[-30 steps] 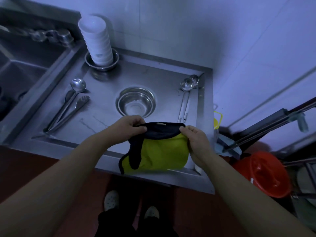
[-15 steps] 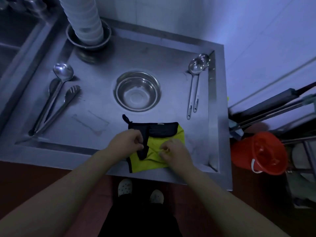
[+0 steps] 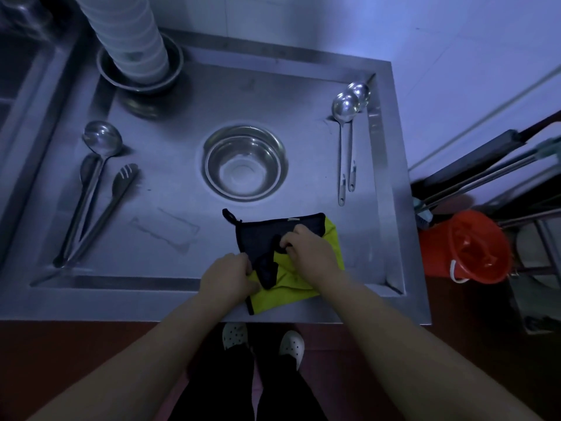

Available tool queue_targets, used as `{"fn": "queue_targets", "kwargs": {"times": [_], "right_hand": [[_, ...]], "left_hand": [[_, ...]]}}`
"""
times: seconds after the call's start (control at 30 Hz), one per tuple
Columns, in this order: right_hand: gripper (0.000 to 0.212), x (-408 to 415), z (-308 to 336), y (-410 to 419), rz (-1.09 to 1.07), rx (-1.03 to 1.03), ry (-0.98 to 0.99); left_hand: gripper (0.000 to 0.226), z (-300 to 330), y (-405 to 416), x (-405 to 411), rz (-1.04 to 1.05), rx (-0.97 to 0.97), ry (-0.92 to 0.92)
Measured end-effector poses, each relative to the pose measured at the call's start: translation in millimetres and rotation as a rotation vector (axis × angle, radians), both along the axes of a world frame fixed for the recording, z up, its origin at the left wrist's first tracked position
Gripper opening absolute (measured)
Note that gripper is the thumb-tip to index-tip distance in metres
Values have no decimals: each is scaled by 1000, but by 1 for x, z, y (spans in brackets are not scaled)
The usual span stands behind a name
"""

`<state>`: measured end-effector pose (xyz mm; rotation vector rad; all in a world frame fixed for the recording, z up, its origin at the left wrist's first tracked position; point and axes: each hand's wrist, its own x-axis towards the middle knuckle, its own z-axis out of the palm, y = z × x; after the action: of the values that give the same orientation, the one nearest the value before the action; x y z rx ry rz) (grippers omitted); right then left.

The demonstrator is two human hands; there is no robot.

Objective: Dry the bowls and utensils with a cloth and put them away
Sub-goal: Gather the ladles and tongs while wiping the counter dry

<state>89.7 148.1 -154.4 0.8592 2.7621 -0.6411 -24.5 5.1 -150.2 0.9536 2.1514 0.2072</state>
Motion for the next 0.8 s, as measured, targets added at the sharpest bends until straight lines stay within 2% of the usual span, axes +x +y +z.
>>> {"fn": "queue_targets", "kwargs": {"times": [0.07,0.13,0.23,0.3,0.4,0.47,0.53,0.6,0.7,0.8], "right_hand": [[15,6,5,3,-41,3,56],[18,9,12,-2,-55,-66,128],[42,9,10,-24,146,-146,-20],[35,11,5,-34,185,-109,-60],[12,23,12,-28,-176,-202,219],[13,42,23,-13,-492,-212,401],[15,70,35,6,-755,-138,495],[14,104,45,23,-958,-50,494],[11,154,43,44,-1196,92,331],[10,172,34,54,-1203,131,216]], "left_hand": [[33,2,-2,3,22,9,13],[34,5,-3,5,36,1,36],[34,9,-5,8,41,0,81],[37,11,-6,8,22,-12,129],[38,14,-7,9,9,-36,127],[36,14,-7,9,9,-43,105],[35,14,-6,10,12,-46,81],[37,14,-5,10,7,-39,81],[40,13,-3,11,-18,-19,69],[35,13,1,9,-36,-27,26]]}}
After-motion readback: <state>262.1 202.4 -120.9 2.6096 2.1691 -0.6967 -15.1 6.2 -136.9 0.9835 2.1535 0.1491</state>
